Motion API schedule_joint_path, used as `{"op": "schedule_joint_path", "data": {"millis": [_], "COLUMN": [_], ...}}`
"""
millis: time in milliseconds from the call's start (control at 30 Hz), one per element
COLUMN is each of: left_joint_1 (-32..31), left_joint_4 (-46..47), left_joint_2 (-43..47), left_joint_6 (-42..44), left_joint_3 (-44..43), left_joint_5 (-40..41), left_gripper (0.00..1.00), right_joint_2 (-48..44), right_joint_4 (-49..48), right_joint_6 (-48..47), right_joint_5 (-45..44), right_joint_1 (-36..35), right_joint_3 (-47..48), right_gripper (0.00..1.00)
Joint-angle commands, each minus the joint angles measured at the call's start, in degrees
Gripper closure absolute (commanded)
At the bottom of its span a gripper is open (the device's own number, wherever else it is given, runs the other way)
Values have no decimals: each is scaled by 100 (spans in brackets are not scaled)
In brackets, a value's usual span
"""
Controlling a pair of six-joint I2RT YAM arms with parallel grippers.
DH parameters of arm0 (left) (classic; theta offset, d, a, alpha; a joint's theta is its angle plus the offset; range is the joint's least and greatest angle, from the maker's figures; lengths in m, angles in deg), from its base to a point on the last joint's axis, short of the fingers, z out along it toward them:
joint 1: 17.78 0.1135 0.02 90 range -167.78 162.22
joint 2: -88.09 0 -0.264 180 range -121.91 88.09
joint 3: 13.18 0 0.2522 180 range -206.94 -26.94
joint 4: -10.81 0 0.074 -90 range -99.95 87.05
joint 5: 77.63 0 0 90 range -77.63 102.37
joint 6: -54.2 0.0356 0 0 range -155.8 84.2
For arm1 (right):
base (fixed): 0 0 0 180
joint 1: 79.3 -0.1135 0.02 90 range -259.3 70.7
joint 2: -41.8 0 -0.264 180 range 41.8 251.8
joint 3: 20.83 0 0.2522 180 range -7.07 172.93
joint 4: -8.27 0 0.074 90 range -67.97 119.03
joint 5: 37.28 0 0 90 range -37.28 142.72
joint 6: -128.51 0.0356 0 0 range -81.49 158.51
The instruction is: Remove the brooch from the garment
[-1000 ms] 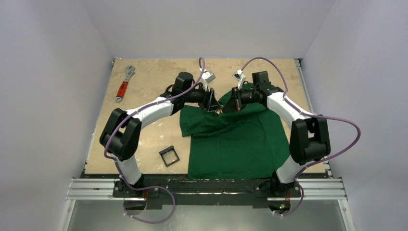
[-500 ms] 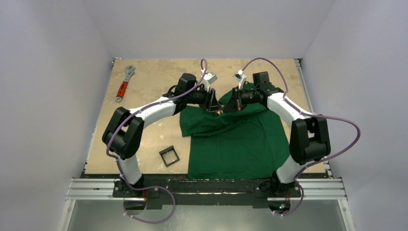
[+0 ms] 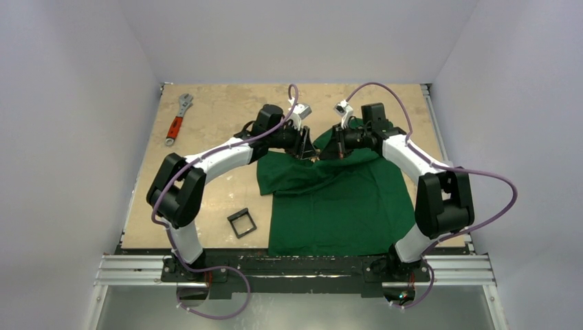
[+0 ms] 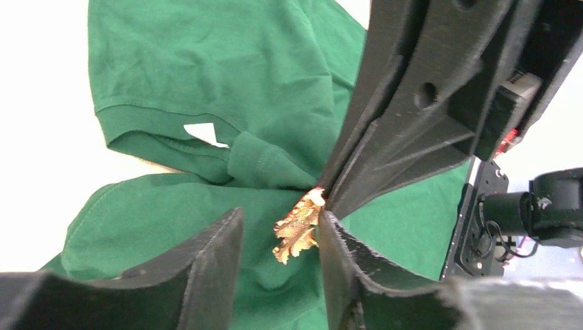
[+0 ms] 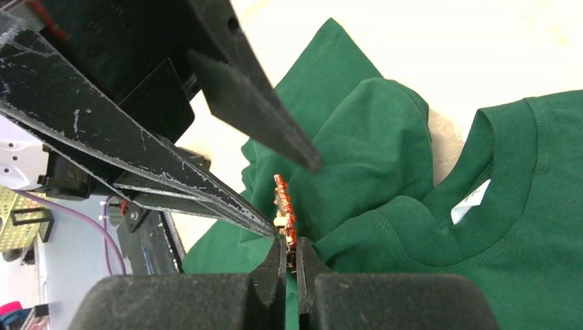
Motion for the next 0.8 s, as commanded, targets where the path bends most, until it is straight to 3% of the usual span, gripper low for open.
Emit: {"op": "schedule_joint_path", "data": {"millis": [0, 133, 333, 533, 767], "left_joint_1": [68, 155, 394, 367, 208], "left_joint_4": [-182, 395, 1436, 1726, 1333], "left_joint_2": [13, 154, 291, 248, 90], "left_joint_6": [176, 77, -292, -307, -80], "left_joint_3": [-181, 92, 497, 479, 240], "left_joint_5": [515, 65, -578, -1095, -999], "left_gripper": [52, 45, 44, 44, 45], "right_joint_2": [-336, -327, -326, -345, -379], "right_joint_4": [-132, -131, -117, -153, -201], "right_joint_6": [5, -28, -71, -51, -28], "right_joint_5": [-136, -208, -245, -196, -21], "right_joint_1": [5, 6, 5, 5, 5], "right_joint_3": [-34, -65, -85, -105, -121], "right_gripper": [100, 100, 100, 100, 100]}}
